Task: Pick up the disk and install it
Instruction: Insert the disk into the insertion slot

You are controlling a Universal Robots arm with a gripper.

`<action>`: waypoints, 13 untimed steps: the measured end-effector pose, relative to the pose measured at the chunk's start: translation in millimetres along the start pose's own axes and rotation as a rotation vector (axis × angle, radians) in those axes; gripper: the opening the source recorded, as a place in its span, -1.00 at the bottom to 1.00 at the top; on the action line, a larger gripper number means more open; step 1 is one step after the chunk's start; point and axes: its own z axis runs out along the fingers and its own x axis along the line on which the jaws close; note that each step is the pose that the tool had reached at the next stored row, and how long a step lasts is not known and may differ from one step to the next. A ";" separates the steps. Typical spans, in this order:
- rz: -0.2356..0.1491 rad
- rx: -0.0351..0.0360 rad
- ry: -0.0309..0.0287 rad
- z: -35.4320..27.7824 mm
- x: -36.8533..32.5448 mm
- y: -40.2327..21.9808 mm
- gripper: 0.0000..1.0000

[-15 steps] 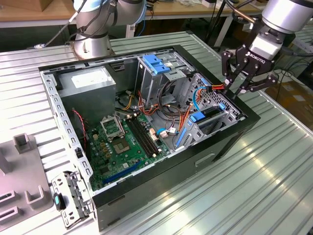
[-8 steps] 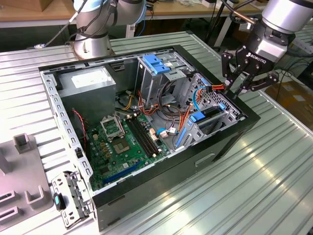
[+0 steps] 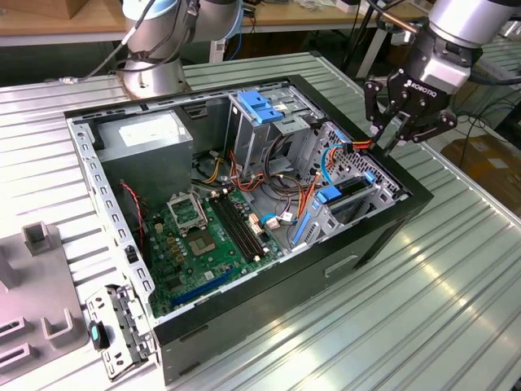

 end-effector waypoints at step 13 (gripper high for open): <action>-0.072 -0.0012 0.0013 0.2 -4.7 -12.4 -0.37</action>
